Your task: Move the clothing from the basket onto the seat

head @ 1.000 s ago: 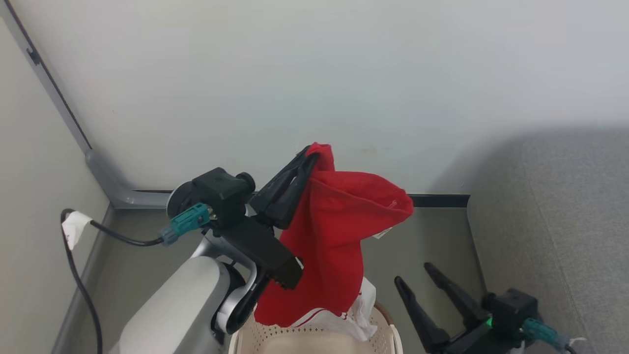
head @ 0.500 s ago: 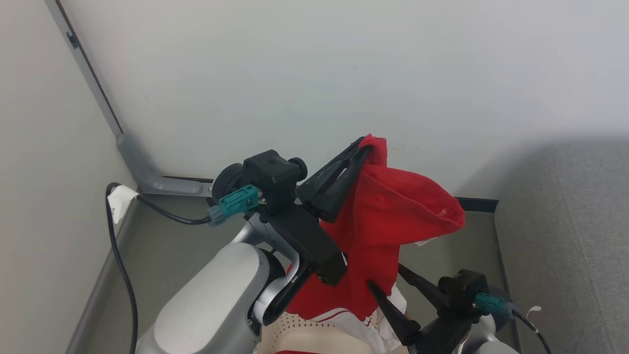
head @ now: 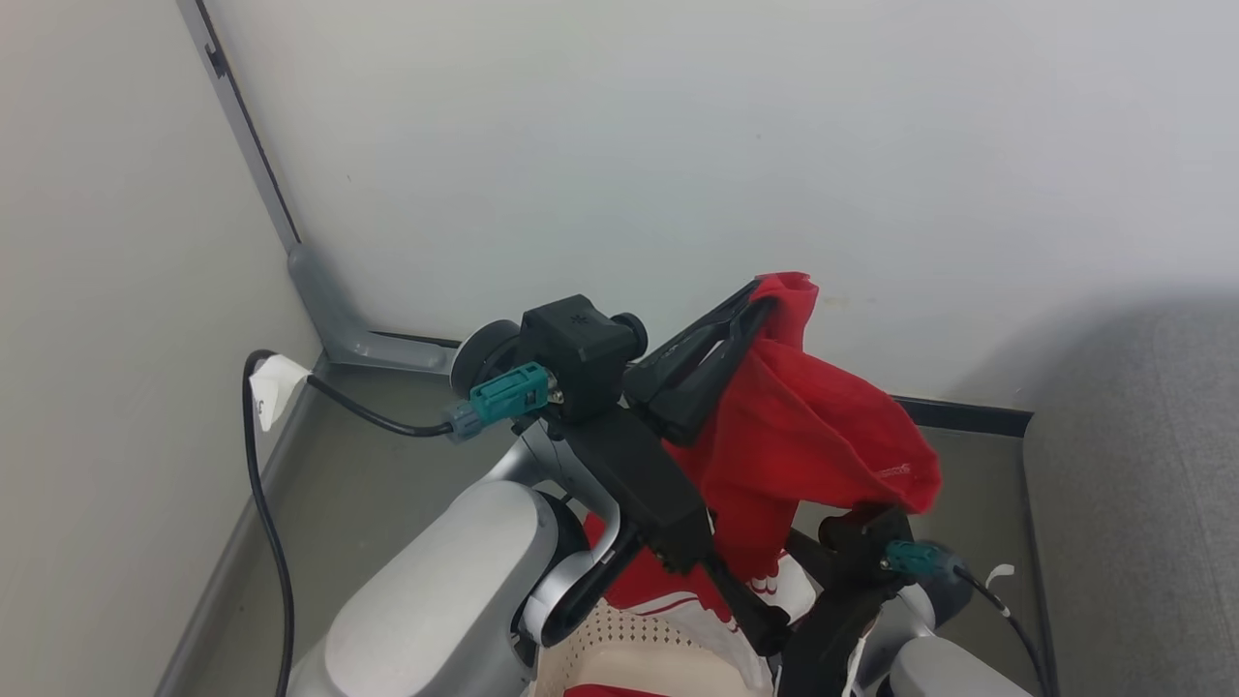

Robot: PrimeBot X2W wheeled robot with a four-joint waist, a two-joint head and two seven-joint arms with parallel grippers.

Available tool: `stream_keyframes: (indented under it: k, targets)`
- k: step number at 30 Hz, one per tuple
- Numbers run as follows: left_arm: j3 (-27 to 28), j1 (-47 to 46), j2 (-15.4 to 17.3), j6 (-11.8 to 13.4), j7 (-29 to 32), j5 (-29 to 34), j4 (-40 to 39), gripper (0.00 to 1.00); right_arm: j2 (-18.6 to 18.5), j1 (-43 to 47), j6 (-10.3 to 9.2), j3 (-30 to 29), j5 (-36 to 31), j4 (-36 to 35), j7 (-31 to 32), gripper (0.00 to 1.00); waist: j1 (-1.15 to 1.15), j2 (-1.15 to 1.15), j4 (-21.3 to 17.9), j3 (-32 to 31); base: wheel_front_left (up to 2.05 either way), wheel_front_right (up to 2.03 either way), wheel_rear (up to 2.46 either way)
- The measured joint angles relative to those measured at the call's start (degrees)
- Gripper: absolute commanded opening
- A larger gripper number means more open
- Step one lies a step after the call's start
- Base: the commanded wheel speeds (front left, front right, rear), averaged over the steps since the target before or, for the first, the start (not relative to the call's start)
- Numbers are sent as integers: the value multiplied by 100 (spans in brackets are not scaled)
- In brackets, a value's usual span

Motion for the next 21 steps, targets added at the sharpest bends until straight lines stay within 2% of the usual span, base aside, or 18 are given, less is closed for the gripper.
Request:
stream_keyframes:
  k: [6, 7, 8, 14, 21]
  targets:
    - [-48, 11, -3, 9, 74, -9, -120, 0, 158, -288, 0, 163, 138, 357, -111, 99, 0, 0, 55, -10, 0, 0, 0]
    - [-49, 15, -4, 10, 87, -15, -133, 0, 160, -322, 0, 164, 185, 439, -138, 39, 0, 0, 60, -12, 0, 0, 0]
    - [-51, 18, -4, 11, 91, -34, -141, 0, 159, -343, 0, 156, 219, 500, -190, 0, 0, 0, 63, -14, 0, 0, 0]
    - [-38, 48, 12, 59, 100, -51, -167, 0, 157, -373, 0, 120, 263, 709, -455, 0, 0, 0, 69, -24, 0, 0, 0]
    - [233, 422, 439, 224, 98, -79, -264, 0, 80, -429, 0, -2, 388, 797, -740, 0, 0, 0, -4, -20, 0, 0, 0]
